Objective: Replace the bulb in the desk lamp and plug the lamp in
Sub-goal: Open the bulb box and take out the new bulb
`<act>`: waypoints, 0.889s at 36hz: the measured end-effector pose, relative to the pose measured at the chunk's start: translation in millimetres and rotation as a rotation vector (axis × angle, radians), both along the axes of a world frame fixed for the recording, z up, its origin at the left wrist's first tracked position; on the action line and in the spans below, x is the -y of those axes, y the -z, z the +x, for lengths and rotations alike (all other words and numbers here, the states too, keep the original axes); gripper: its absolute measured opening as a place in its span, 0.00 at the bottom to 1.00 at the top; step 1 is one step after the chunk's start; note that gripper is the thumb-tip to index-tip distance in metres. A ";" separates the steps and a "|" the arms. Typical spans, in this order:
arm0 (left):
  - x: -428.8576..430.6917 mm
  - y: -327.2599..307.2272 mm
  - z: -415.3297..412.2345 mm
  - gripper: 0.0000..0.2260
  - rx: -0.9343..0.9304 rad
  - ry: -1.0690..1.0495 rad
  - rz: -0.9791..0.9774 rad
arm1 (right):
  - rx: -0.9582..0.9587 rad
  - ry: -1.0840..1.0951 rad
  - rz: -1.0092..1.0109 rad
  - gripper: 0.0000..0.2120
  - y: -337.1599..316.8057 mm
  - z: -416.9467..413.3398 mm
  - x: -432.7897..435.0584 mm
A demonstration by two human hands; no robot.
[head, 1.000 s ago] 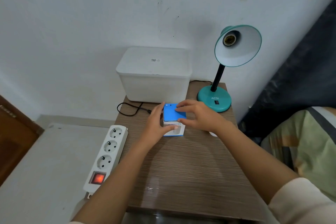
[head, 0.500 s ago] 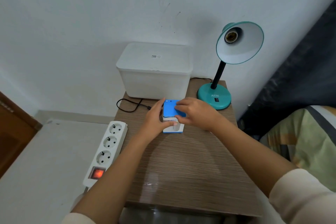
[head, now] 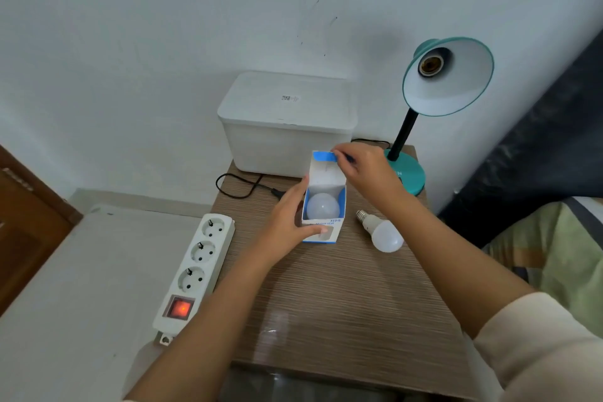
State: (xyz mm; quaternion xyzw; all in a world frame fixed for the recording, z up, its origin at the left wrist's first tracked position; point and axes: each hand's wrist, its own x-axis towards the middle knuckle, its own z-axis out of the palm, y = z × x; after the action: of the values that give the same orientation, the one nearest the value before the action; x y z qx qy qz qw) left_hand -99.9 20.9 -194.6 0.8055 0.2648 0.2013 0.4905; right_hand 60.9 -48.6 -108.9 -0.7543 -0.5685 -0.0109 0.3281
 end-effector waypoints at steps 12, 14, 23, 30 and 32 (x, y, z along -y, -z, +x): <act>-9.9 -3.7 3.3 0.50 -0.074 0.017 0.007 | -0.032 0.081 0.267 0.09 4.6 -15.0 20.3; -9.8 -2.9 3.6 0.50 -0.074 0.013 0.000 | -0.029 0.023 0.200 0.08 9.5 -21.0 27.4; -6.2 -6.5 1.7 0.49 -0.065 0.022 -0.035 | -0.043 -0.162 -0.349 0.17 22.0 -27.8 13.7; -6.3 -8.2 2.4 0.49 -0.086 0.015 -0.034 | -0.077 -0.188 -0.585 0.17 12.1 -27.4 1.8; -5.8 -9.2 2.4 0.49 -0.097 0.018 -0.013 | -0.090 -0.154 -0.645 0.16 8.8 -27.5 -1.3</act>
State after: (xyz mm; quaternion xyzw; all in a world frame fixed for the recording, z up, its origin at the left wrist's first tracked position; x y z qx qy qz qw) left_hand -97.5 26.7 -185.4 0.8134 0.2821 0.1559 0.4843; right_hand 33.4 -47.4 -117.6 -0.7739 -0.5829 0.2278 0.0969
